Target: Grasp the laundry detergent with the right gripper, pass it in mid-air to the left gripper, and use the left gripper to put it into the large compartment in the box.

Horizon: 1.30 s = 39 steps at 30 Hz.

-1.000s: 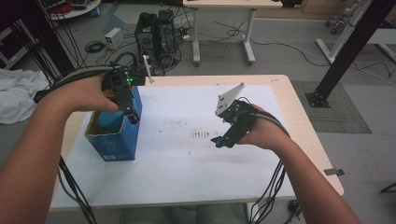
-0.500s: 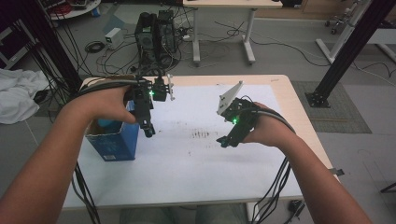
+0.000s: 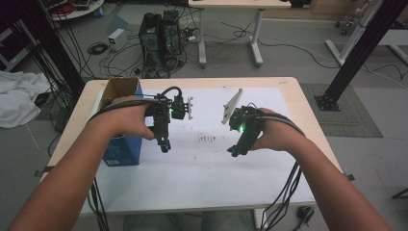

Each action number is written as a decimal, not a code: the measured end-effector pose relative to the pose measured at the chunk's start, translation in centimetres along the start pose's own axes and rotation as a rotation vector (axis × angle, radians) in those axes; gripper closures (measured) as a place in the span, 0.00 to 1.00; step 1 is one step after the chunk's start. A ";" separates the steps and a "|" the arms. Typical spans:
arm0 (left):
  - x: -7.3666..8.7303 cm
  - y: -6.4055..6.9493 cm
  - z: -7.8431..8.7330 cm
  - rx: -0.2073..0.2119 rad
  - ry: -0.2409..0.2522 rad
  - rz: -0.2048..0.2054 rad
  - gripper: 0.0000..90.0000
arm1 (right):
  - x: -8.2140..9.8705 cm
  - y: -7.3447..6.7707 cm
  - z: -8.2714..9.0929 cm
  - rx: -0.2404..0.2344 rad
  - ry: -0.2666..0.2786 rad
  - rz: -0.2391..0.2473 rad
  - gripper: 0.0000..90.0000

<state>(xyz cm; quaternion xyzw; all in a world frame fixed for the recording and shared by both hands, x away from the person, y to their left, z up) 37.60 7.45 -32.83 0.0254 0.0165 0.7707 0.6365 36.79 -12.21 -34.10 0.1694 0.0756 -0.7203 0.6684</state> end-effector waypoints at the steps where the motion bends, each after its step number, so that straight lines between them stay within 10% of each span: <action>1: 0.0 0.0 -0.3 0.004 -0.010 -0.001 0.04 | 0.1 0.0 -0.2 -0.002 -0.007 -0.001 0.15; 39: 0.7 -0.6 -0.6 0.028 0.021 0.026 0.04 | 1.3 0.4 -0.9 -0.027 -0.046 -0.016 0.15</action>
Point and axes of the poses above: each handheld gripper's, and its own axes: z roughly backward along the jaws, x roughly out of its underside, y roughly to its right, the point moved 7 cm from there along -z, roughly forward along the jaws, and after that the axes turned 4 degrees about z, right-handed, at the moved point
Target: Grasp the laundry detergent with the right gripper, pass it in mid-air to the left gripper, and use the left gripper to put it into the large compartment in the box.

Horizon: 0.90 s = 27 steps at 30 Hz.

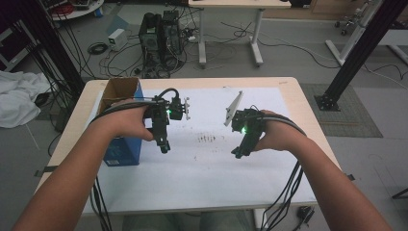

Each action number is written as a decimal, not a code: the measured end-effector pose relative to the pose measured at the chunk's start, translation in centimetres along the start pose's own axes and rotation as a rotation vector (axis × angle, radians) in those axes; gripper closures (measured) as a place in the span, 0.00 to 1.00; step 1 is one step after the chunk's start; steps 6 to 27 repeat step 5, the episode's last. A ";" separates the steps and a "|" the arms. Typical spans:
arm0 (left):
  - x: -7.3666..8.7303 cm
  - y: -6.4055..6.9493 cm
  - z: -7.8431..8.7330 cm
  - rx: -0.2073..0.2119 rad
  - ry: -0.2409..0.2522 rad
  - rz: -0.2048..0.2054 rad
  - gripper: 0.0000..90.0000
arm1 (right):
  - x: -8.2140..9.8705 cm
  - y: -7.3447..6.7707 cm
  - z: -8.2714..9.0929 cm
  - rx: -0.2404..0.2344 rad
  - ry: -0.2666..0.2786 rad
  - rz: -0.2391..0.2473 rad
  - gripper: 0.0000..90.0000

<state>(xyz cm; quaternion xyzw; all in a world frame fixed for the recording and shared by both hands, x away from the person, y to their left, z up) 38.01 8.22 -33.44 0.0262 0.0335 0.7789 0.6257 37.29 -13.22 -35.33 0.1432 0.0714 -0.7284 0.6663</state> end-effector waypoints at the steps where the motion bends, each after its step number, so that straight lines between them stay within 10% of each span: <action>1: 0.0 0.0 0.0 -0.001 -0.004 -0.001 0.04 | 0.0 0.0 0.0 -0.003 -0.003 -0.001 0.15; 27: 0.0 0.0 0.0 -0.003 -0.003 -0.003 0.04 | 0.1 -0.1 0.2 0.001 -0.004 -0.002 0.15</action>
Point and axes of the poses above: each handheld gripper's, and its own axes: z roughly backward along the jaws, x roughly out of its underside, y roughly to its right, the point moved 7 cm from there along -z, roughly forward along the jaws, and after that the axes turned 4 degrees about z, right-handed, at the moved point
